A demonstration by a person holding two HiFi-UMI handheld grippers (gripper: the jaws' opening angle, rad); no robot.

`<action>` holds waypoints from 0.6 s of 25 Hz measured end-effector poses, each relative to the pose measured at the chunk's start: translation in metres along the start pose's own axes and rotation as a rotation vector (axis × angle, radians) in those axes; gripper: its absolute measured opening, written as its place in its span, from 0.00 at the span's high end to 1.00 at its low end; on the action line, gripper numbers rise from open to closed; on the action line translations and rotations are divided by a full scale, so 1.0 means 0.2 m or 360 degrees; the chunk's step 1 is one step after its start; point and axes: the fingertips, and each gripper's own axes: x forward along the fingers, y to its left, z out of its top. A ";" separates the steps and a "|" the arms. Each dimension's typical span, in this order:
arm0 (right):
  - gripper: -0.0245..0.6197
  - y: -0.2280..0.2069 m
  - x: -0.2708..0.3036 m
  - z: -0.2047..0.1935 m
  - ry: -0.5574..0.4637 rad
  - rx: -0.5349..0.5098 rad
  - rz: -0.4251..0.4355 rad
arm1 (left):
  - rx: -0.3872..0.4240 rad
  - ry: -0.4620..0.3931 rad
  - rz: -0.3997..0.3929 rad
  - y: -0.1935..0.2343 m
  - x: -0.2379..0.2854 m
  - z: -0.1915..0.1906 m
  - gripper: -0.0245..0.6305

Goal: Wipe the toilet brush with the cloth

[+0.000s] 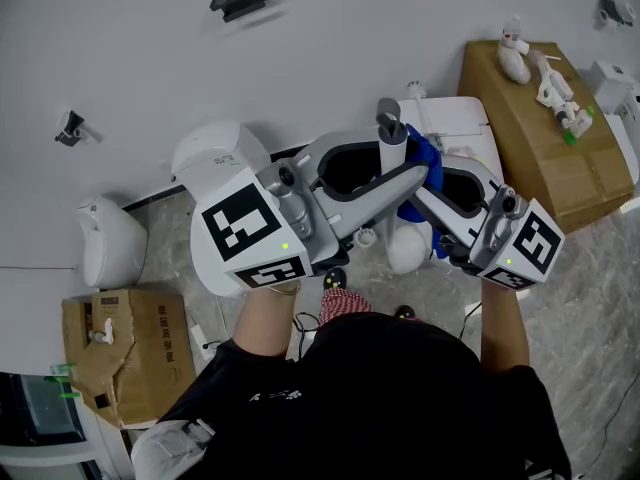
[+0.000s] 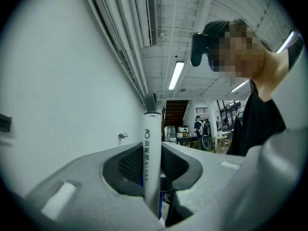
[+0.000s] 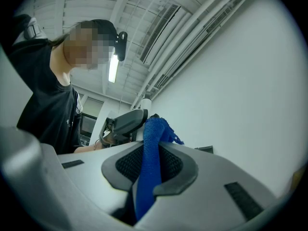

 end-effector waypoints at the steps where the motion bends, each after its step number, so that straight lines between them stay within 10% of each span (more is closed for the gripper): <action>1: 0.86 0.00 0.00 -0.01 0.0006 -0.0008 -0.0002 | 0.0001 0.0000 0.0000 0.00 0.00 0.00 0.82; 15: 0.86 0.00 -0.01 -0.07 0.0023 0.0037 -0.0017 | -0.0001 0.0001 -0.0001 0.00 0.00 0.01 0.82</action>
